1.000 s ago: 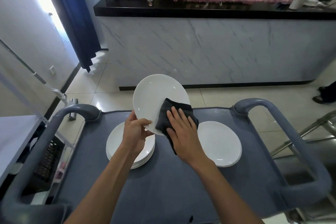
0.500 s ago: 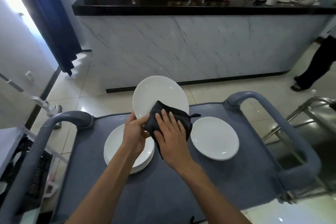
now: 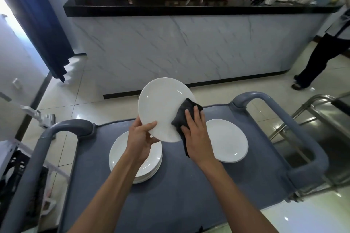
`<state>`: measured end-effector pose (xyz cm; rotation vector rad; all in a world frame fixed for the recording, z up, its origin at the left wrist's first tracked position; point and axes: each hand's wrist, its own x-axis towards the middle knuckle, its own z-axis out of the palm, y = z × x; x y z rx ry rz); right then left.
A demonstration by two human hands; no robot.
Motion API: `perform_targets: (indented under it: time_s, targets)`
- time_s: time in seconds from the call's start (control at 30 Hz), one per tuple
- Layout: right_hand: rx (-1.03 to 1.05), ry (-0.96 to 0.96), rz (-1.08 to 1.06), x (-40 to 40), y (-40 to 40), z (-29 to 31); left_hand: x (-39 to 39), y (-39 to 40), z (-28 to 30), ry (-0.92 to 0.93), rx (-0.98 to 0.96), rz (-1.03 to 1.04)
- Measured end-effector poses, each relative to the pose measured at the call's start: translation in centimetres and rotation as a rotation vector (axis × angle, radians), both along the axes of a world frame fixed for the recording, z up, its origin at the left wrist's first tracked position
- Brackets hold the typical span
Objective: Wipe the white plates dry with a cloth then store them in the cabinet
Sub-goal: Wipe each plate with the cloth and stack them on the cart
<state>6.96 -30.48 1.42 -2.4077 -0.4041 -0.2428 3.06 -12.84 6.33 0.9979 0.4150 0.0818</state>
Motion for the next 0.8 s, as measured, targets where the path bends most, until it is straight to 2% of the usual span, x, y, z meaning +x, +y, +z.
perform_targets:
  time_s: [0.53,0.8]
  targets:
    - [0.29,0.025,-0.149,1.4,-1.0,2.3,-0.6,2.0,-1.4,-0.034,0.086,-0.167]
    - [0.377,0.036,-0.137,2.4,-2.1,3.1,-0.5,3.1,-1.2,-0.046,0.268,-0.249]
